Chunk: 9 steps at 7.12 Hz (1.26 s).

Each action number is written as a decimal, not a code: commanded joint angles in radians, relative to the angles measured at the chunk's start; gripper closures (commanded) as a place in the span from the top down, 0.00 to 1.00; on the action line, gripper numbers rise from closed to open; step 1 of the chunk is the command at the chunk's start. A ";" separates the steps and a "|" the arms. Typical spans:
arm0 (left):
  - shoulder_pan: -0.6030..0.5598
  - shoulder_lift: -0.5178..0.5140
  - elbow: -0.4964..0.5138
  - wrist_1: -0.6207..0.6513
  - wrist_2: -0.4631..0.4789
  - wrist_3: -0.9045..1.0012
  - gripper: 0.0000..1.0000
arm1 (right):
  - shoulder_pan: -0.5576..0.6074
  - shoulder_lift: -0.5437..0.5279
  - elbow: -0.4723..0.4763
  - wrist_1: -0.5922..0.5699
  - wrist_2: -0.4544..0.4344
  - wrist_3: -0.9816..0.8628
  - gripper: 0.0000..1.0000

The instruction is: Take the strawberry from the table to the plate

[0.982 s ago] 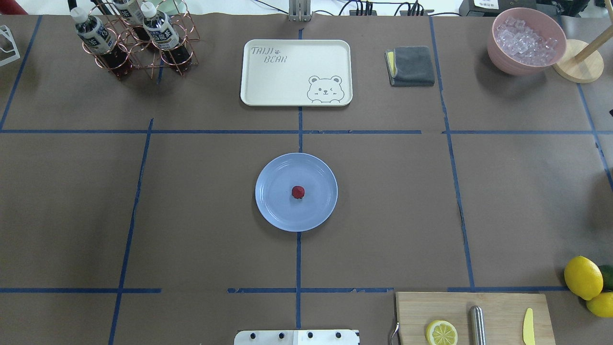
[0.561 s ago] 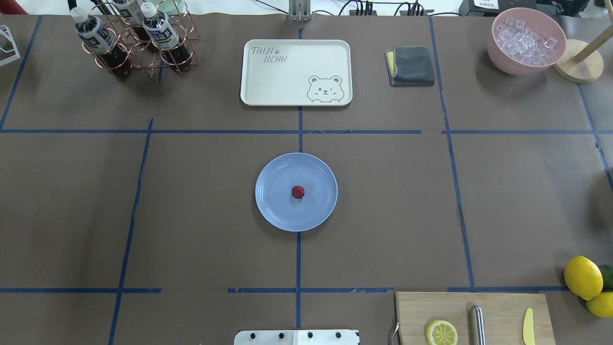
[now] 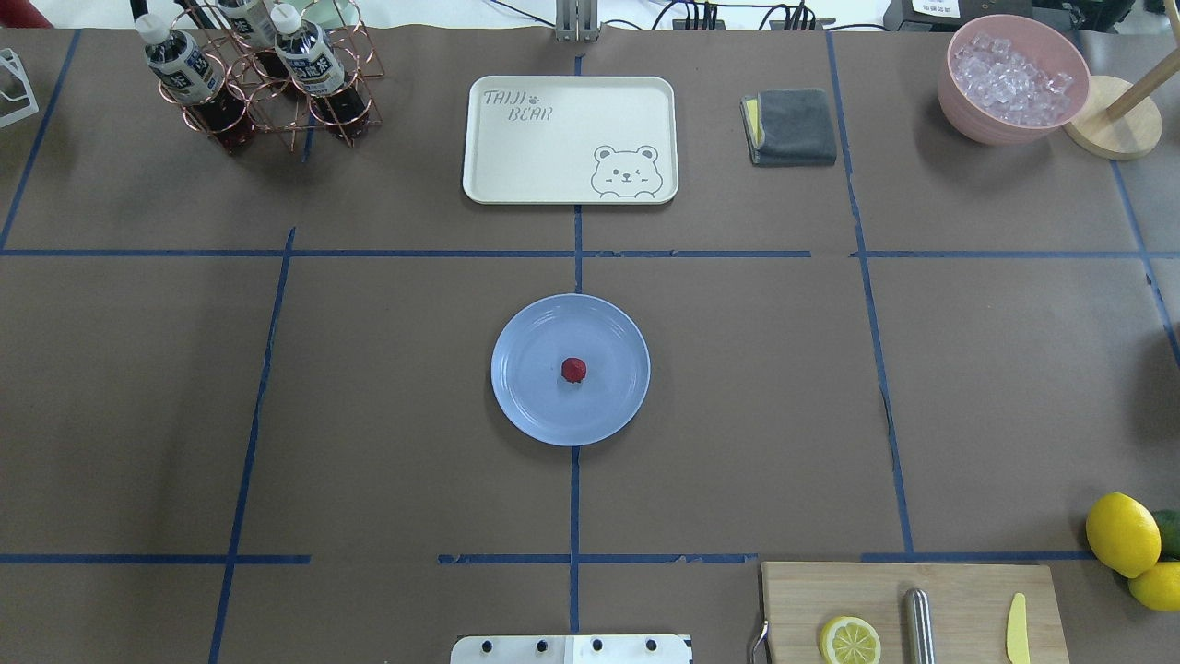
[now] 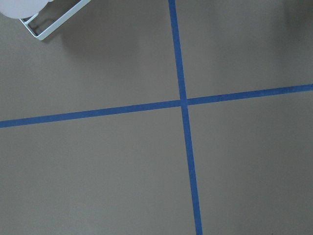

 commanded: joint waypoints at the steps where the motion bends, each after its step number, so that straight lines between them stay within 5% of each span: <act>1: 0.000 0.006 0.002 0.000 0.000 0.000 1.00 | 0.030 -0.001 -0.001 0.005 0.033 0.000 1.00; 9: 0.000 0.018 -0.007 0.000 0.000 -0.002 1.00 | 0.030 0.001 0.017 0.007 0.032 0.013 1.00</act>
